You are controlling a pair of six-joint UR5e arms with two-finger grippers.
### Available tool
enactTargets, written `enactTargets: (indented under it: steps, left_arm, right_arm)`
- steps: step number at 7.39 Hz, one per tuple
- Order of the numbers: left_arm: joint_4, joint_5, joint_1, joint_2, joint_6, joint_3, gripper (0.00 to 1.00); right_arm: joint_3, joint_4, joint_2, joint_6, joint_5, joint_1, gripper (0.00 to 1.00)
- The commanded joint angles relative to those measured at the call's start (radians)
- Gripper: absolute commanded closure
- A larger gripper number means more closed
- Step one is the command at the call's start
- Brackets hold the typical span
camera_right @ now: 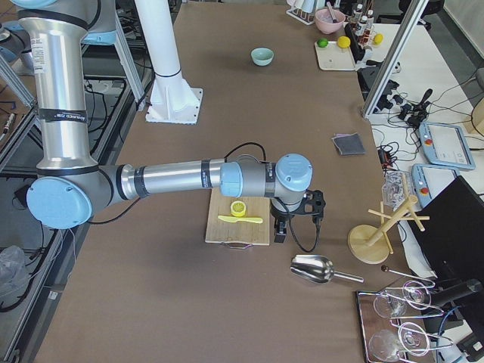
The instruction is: Place spoon in bowl
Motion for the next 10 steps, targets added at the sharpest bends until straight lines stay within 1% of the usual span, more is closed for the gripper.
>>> enactTargets:
  steps: [1, 5, 6, 7, 8, 9, 10]
  left_arm:
    - [0.0, -0.002, 0.0, -0.003, -0.001, -0.007, 0.02]
    - [-0.018, -0.011, 0.005, -0.008, 0.0, -0.009, 0.02]
    - [-0.034, -0.059, 0.023, -0.018, 0.0, -0.018, 0.02]
    - [-0.096, -0.07, 0.072, -0.021, 0.0, -0.018, 0.02]
    - [-0.215, -0.077, 0.14, -0.041, -0.001, -0.006, 0.02]
    - [-0.277, -0.075, 0.176, -0.051, -0.126, 0.02, 0.02]
    - [-0.282, -0.081, 0.211, -0.089, -0.249, 0.02, 0.02]
  right_arm:
    - [0.0, 0.0, -0.002, -0.001, 0.0, 0.0, 0.0]
    - [0.0, 0.0, -0.004, 0.001, 0.0, 0.0, 0.0]
    - [0.0, 0.002, -0.001, 0.009, 0.0, 0.0, 0.0]
    - [0.002, 0.003, 0.002, 0.028, -0.001, 0.0, 0.0]
    - [0.002, 0.003, 0.002, 0.035, -0.001, 0.0, 0.0]
    - [0.002, 0.005, 0.002, 0.035, -0.001, 0.0, 0.0]
    - [0.002, 0.005, 0.001, 0.035, -0.001, 0.0, 0.0]
